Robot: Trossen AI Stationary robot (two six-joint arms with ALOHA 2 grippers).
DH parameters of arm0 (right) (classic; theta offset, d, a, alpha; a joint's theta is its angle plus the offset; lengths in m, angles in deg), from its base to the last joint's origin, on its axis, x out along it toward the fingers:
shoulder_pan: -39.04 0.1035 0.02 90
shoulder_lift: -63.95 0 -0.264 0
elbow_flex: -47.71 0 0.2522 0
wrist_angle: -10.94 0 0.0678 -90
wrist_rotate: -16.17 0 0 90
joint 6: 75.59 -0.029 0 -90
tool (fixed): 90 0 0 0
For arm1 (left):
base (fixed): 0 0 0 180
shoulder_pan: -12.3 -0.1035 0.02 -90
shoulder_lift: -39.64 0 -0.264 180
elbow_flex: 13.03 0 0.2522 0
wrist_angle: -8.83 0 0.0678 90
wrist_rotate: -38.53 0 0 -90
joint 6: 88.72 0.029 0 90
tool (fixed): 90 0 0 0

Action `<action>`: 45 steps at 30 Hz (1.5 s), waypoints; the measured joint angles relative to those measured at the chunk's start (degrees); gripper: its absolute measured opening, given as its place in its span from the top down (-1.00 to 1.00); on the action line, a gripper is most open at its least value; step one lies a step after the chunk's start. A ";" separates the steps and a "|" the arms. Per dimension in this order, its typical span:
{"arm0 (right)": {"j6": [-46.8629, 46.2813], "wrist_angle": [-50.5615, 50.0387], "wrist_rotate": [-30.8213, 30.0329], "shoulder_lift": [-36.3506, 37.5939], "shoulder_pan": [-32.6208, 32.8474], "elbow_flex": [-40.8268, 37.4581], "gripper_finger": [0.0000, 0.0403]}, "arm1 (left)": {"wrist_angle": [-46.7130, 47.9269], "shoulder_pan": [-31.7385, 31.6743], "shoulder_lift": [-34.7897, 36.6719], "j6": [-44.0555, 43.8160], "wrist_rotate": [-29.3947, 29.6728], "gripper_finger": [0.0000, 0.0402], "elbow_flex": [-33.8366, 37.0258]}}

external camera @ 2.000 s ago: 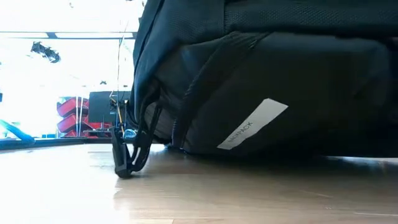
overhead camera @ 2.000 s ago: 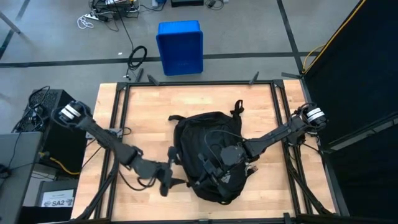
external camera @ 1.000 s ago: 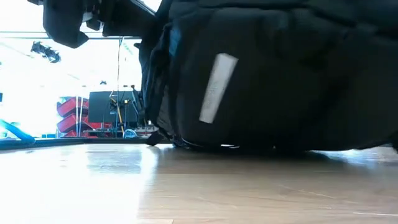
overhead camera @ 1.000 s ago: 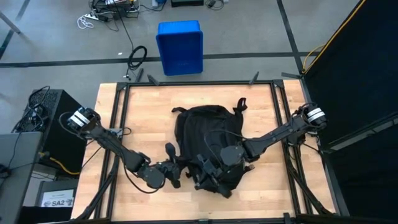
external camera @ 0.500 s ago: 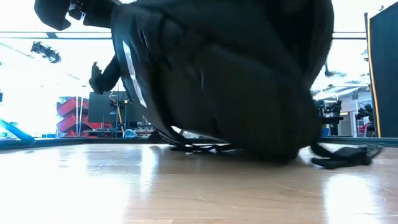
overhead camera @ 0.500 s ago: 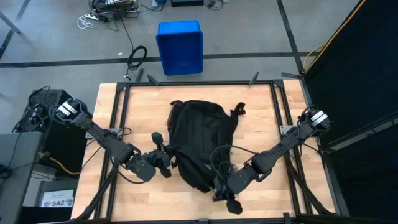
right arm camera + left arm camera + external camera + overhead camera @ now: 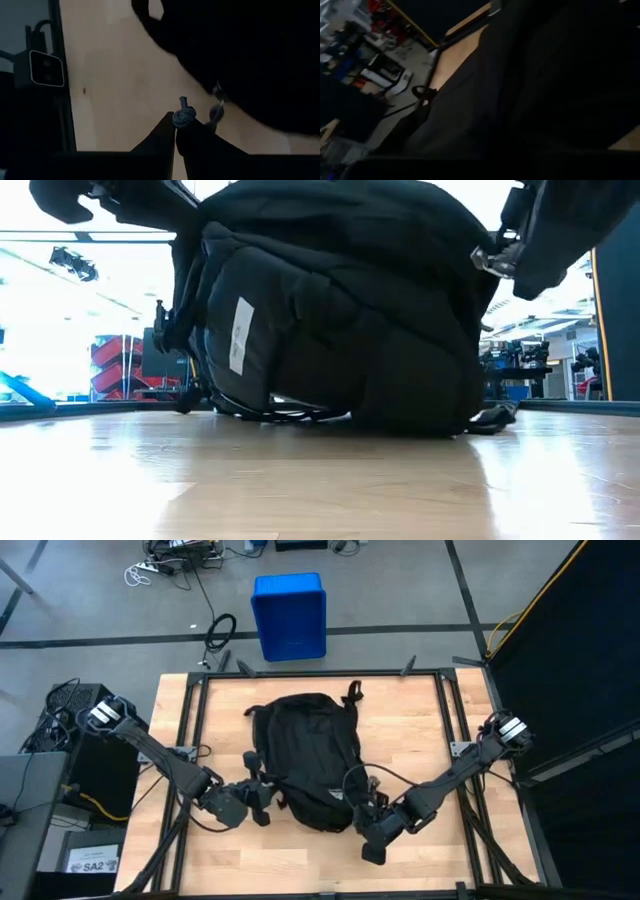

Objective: Unpack backpack
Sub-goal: Close the black backpack

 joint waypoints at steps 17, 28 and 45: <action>5.91 6.07 -0.91 0.00 -3.83 -0.06 1.00 | -18.67 4.62 6.18 11.08 -5.38 -0.56 -0.28; 7.95 8.45 -0.94 0.00 -6.39 -0.06 1.00 | -35.58 4.73 -19.55 12.46 -12.57 -0.55 -4.19; 10.38 12.22 -0.12 0.00 -7.00 -0.06 1.00 | 14.92 -1.84 -45.77 -8.16 -0.61 -0.45 -37.35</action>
